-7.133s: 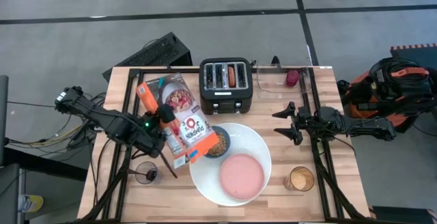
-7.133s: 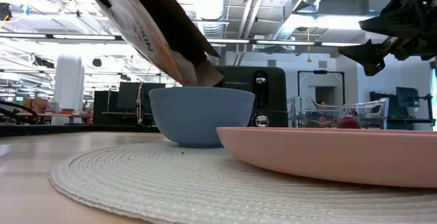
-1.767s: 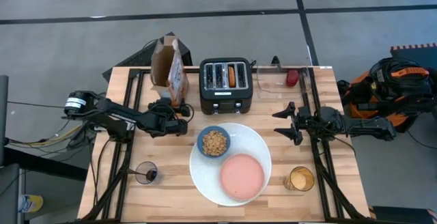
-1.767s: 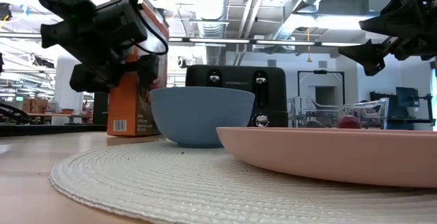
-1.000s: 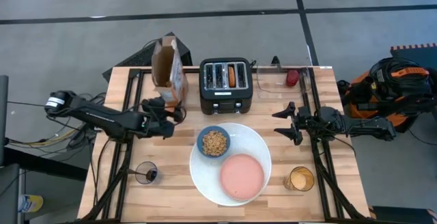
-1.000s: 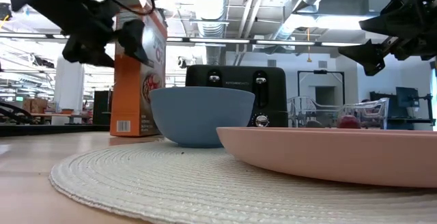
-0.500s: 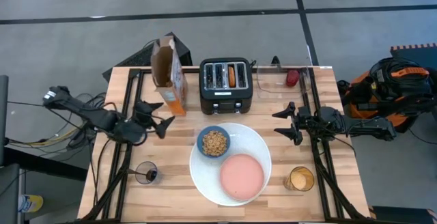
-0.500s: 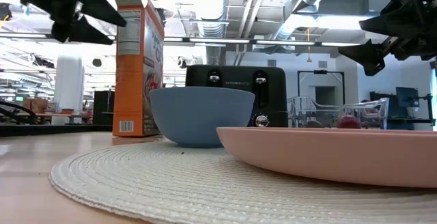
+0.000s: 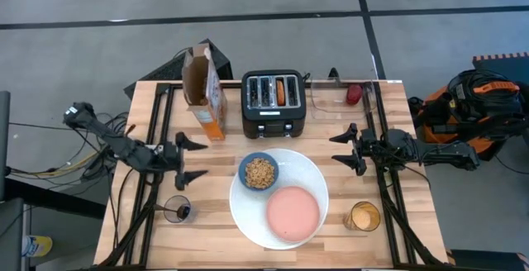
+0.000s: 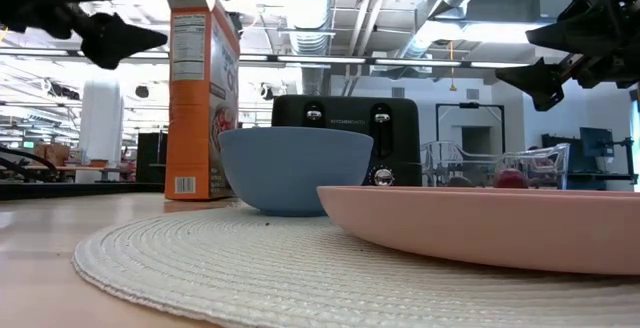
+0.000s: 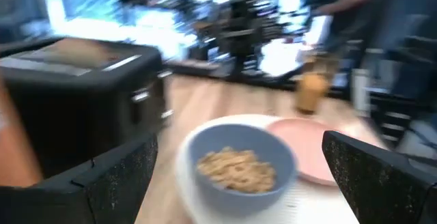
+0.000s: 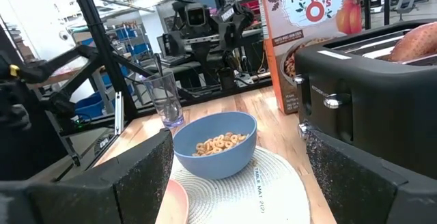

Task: Arrange a breakfast setting
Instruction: Put the black spoon to the left of the blue bowl

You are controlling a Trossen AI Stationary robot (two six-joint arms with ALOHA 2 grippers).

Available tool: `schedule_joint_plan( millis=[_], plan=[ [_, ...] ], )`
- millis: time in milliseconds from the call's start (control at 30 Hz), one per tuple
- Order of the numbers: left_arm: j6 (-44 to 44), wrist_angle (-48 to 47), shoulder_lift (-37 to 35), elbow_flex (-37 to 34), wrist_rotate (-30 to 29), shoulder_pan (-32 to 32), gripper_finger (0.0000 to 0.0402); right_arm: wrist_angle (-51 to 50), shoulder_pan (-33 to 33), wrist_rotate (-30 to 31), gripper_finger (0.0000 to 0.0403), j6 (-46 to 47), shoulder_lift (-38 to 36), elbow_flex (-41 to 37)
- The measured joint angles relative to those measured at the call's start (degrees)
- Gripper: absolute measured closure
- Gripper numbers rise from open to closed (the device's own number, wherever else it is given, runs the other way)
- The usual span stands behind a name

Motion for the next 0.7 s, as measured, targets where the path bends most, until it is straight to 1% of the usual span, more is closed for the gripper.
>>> schedule_joint_plan(
  millis=[67, 200, 300, 467, 600, 700],
  plan=[
    [3.0, 4.2, -1.3, -3.0, 3.7, 0.1, 0.0002, 0.0, 0.0, 0.0, 0.0047, 0.0, 0.0, 0.0],
    [5.3, 11.7, -3.2, -8.5, 9.2, 0.1, 0.0002, 0.0, 0.0, 0.0, 0.0047, 0.0, 0.0, 0.0],
    [8.2, 13.3, -3.7, -9.4, 12.1, 0.1, 0.0002, 0.0, 0.0, 0.0, 0.0047, 0.0, 0.0, 0.0],
    [15.5, 13.1, -3.6, -9.4, 14.0, 0.1, 0.0002, 0.0, 0.0, 0.0, 0.0047, 0.0, 0.0, 0.0],
    [16.8, 11.2, -3.7, -9.4, 14.2, 0.1, 0.0001, 0.0, 0.0, 0.0, 0.0047, 0.0, 0.0, 0.0],
    [17.2, 10.3, -3.7, -9.4, 12.7, 0.1, 0.0001, 0.0, 0.0, 0.0, 0.0047, 0.0, 0.0, 0.0]
  ],
)
